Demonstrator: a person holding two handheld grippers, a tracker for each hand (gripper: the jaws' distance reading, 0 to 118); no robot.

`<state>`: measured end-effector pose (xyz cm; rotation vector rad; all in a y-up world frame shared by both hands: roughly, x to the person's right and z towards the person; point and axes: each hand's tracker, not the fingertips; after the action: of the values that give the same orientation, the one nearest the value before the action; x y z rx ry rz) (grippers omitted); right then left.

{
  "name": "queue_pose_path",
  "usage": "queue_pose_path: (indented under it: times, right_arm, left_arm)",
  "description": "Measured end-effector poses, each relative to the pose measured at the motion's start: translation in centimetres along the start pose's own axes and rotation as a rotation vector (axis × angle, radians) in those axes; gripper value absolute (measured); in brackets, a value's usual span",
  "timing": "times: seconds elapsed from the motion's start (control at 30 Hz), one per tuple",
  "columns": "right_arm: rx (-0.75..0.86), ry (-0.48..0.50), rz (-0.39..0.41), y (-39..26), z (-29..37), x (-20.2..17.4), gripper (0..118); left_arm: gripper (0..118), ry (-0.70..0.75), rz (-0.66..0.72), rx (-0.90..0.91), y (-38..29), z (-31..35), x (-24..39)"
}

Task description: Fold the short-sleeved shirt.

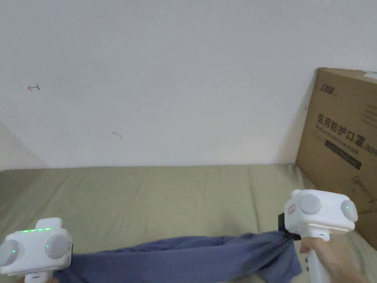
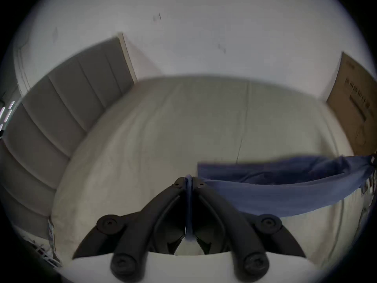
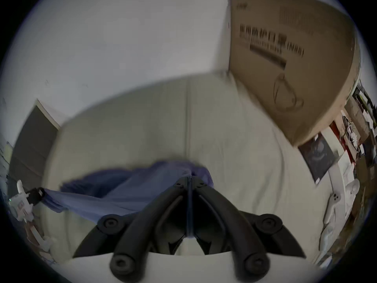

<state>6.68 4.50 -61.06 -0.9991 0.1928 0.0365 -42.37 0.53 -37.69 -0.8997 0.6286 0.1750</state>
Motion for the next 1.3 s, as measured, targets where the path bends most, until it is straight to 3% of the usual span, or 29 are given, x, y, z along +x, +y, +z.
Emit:
queue_pose_path:
  times: [0.17, 0.23, 0.5, 0.6, 1.0, 1.3]
  right_arm:
    - [-0.066, 0.018, -0.054, -5.5, -2.6, 2.6, 1]
    - [-0.077, 0.026, -0.057, -6.7, -2.3, 3.2, 1]
    - [-0.068, 0.07, -0.052, -16.8, 6.3, 4.5, 1]
    - [-0.092, 0.128, -0.13, -21.7, 10.2, 5.5, 1]
    - [-0.113, 0.099, -0.025, -41.1, 21.6, 6.9, 1]
    - [-0.105, 0.084, -0.084, -44.4, 22.7, 8.5, 1]
  left_arm:
    - [3, -0.011, 0.006, -0.058, -4.8, -0.7, -1.0]
    - [3, -0.054, 0.073, -0.034, -6.2, 0.5, -2.1]
    - [3, -0.033, -0.052, -0.018, -14.0, 8.6, -5.0]
    - [3, -0.052, -0.051, -0.007, -17.6, 12.2, -7.0]
    - [3, -0.026, -0.151, 0.012, -33.2, 23.4, -12.9]
    - [3, -0.055, -0.152, 0.002, -37.9, 26.1, -13.1]
